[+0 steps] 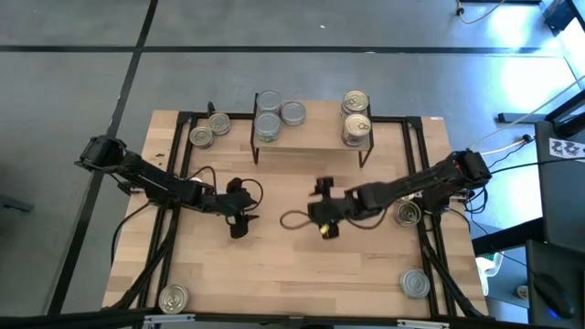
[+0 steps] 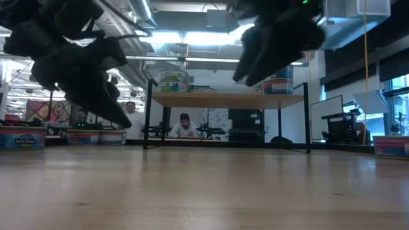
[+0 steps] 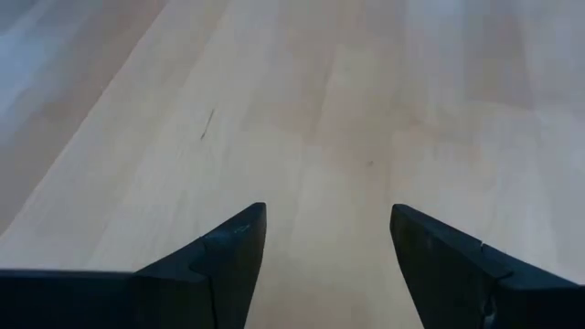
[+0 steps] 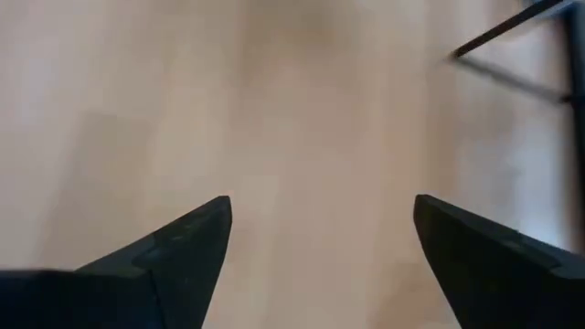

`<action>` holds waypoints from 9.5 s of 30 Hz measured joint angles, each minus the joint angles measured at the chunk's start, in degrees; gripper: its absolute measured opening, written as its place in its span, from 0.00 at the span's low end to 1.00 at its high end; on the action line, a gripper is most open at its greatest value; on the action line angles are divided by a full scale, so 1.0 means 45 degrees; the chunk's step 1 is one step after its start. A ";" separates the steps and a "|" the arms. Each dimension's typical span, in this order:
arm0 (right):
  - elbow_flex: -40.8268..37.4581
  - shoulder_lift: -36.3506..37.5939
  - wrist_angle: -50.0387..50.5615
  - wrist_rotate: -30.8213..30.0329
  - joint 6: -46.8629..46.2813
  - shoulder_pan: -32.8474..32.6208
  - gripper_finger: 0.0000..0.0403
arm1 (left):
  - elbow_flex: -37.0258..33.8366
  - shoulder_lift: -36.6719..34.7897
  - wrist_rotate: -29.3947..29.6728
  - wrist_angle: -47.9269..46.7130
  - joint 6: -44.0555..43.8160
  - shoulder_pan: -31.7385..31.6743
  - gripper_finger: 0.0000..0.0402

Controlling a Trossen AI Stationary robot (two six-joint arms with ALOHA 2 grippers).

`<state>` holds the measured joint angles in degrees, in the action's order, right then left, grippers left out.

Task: Stack canned seafood by type on shelf
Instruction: Stack the green white tuna can on top of the other green white tuna can on the shelf

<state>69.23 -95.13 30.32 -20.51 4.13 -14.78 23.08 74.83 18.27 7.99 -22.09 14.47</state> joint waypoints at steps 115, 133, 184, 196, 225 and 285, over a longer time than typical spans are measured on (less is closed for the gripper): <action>-0.2721 -0.0499 -0.7659 -0.2626 -0.4827 -0.2115 0.39 | 0.3078 0.3526 -0.1250 0.4721 0.3192 0.0637 0.58; -0.2723 -0.0393 -0.8014 -0.1302 -0.5216 -0.1853 0.49 | 0.6923 0.5428 -0.2145 -0.1421 0.4285 -0.0349 0.58; -0.2754 -0.2996 -0.7104 -0.3412 0.1463 -0.2640 0.83 | 0.3898 0.7179 -0.6985 0.5244 0.2864 -0.3250 0.58; -0.2754 -0.3201 -0.7115 -0.3832 0.3442 -0.2625 0.83 | 0.3882 0.7198 -0.7005 0.5473 0.2454 -0.3437 0.58; -0.2705 -0.3798 -0.7337 -0.4369 0.4526 -0.2394 0.83 | 0.3861 0.6931 -0.7076 0.5180 0.3331 -0.3471 0.58; -0.2667 -0.4245 -0.6969 -0.4726 0.5382 -0.0697 0.71 | 0.3907 0.7582 -0.7112 0.5643 0.0962 -0.4433 0.58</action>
<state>57.23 -114.24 -1.04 -41.77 28.35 -17.91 40.66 108.95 -13.74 33.38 -17.76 -5.48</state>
